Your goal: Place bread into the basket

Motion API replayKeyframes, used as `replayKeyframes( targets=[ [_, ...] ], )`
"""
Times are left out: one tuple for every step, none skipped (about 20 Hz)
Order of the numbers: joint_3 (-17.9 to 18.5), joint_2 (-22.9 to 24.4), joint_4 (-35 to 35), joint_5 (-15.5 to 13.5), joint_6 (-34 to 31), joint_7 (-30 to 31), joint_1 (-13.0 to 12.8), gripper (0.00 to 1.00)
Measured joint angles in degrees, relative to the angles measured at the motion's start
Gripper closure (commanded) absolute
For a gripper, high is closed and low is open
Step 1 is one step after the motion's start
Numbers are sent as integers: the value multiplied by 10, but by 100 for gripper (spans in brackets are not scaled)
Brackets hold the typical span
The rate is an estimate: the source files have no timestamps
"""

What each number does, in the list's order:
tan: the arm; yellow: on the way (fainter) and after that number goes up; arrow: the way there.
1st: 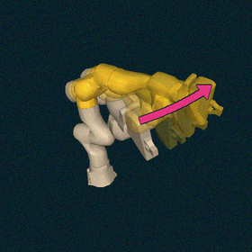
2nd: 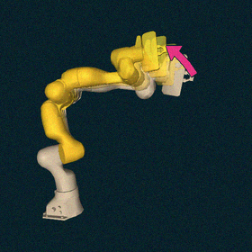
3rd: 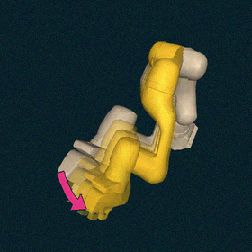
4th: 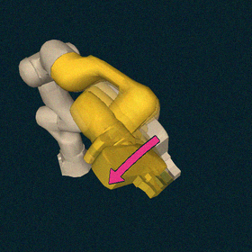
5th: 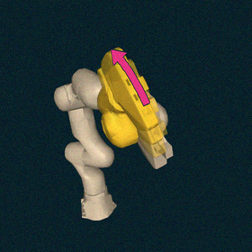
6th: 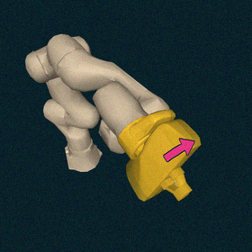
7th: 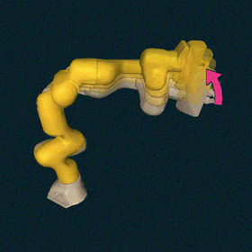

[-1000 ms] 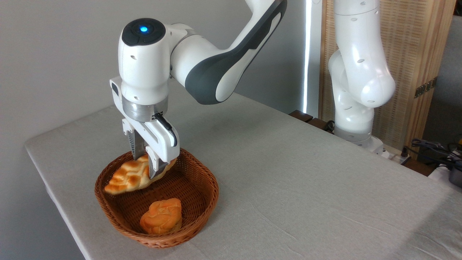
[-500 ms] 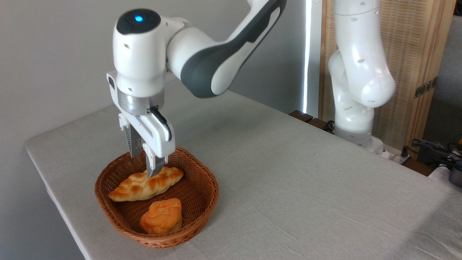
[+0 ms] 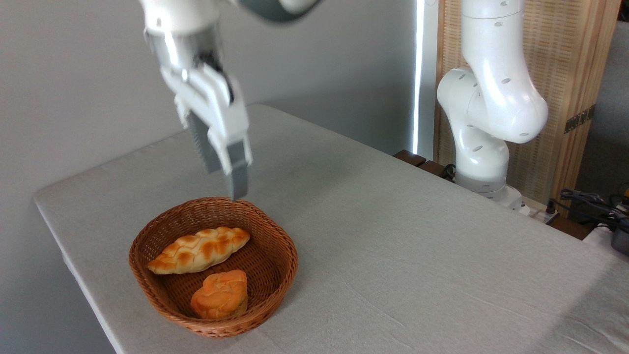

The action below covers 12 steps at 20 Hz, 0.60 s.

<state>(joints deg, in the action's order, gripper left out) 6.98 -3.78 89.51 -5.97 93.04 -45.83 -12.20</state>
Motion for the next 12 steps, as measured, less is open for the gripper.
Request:
replayKeyframes(
  targets=[
    [-6,13,-2,15,-15,2,3,0],
    [-8,19,-2,20,-22,2,5,0],
    [-9,27,-2,26,-28,2,8,0],
    [-10,31,-2,27,-29,2,10,0],
    [-10,34,-1,28,-30,-1,15,0],
    [-11,35,-1,28,-30,-3,20,0],
    [-12,34,0,28,-30,-4,22,0],
    [-16,34,2,28,-30,-7,28,0],
    [-19,33,2,28,-30,-7,31,0],
    [-28,33,4,28,-30,-7,40,0],
    [-34,33,5,28,-30,-7,45,0],
    [-42,33,6,28,-30,-7,52,0]
  ],
)
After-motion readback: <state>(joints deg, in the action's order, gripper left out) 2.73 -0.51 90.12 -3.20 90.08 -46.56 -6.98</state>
